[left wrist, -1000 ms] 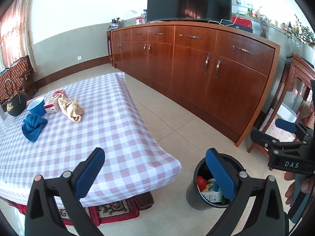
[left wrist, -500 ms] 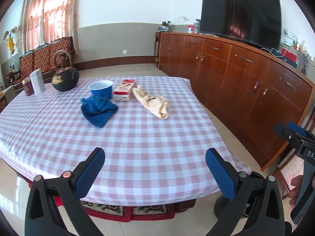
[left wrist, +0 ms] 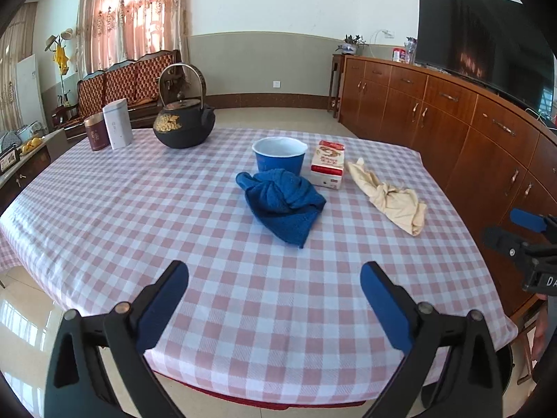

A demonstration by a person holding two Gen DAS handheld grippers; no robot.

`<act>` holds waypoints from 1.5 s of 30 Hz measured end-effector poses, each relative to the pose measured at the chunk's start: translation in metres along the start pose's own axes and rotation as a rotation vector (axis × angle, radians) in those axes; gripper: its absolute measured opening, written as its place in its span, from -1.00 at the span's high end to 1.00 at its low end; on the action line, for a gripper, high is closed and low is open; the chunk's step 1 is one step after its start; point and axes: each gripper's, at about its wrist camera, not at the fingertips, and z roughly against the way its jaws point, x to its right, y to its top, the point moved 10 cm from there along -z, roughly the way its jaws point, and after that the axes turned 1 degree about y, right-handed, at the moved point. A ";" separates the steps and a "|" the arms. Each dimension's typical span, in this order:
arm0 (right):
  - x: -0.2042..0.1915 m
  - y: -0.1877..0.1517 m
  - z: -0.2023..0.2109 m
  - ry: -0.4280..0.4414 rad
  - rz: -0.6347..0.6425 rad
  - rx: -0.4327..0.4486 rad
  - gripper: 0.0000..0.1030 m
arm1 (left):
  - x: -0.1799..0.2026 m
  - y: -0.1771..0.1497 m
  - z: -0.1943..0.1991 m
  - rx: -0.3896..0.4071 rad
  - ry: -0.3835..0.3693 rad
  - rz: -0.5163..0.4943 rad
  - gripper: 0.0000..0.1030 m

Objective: Collect trash
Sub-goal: 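Move both open grippers back toward the blue and beige cloths, then grasp the blue cloth with the left gripper while the right grasps the beige cloth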

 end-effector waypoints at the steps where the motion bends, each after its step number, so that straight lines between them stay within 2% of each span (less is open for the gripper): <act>1: -0.004 0.005 -0.011 0.008 0.010 -0.014 -0.94 | -0.001 0.002 -0.008 -0.008 -0.004 0.002 -0.93; 4: -0.012 0.014 -0.045 0.039 0.025 -0.067 -0.70 | -0.001 0.009 -0.028 -0.029 -0.020 0.006 -0.93; 11: -0.018 0.017 -0.118 0.070 0.052 -0.179 -0.50 | 0.016 0.023 -0.076 -0.084 -0.027 -0.029 -0.91; 13: -0.018 0.017 -0.133 0.074 0.052 -0.201 -0.40 | 0.020 0.026 -0.090 -0.102 -0.035 -0.033 -0.83; 17: -0.012 0.020 -0.152 0.069 0.046 -0.215 -0.23 | 0.026 0.030 -0.113 -0.133 -0.030 -0.037 -0.82; 20: 0.003 0.024 -0.160 0.043 0.007 -0.215 0.00 | 0.028 0.032 -0.129 -0.163 -0.023 -0.033 -0.82; 22: 0.012 0.028 -0.163 0.045 -0.024 -0.211 0.26 | 0.028 0.035 -0.137 -0.176 -0.029 -0.023 -0.82; 26: 0.025 0.036 -0.164 0.039 -0.067 -0.193 0.38 | 0.031 0.037 -0.151 -0.213 -0.028 -0.028 -0.78; 30: 0.027 0.038 -0.163 0.051 -0.080 -0.182 0.49 | 0.034 0.037 -0.157 -0.236 -0.020 -0.044 -0.54; 32: 0.027 0.036 -0.161 0.056 -0.089 -0.177 0.49 | 0.036 0.038 -0.154 -0.226 -0.029 -0.058 -0.20; 36: 0.030 0.031 -0.152 0.062 -0.104 -0.164 0.49 | 0.038 0.036 -0.147 -0.214 -0.057 -0.057 0.10; 38: 0.032 0.028 -0.146 0.060 -0.110 -0.161 0.50 | 0.038 0.035 -0.141 -0.207 -0.081 -0.039 0.33; 45: 0.042 0.022 -0.111 0.051 -0.130 -0.123 0.50 | 0.043 0.023 -0.103 -0.145 -0.125 -0.045 0.43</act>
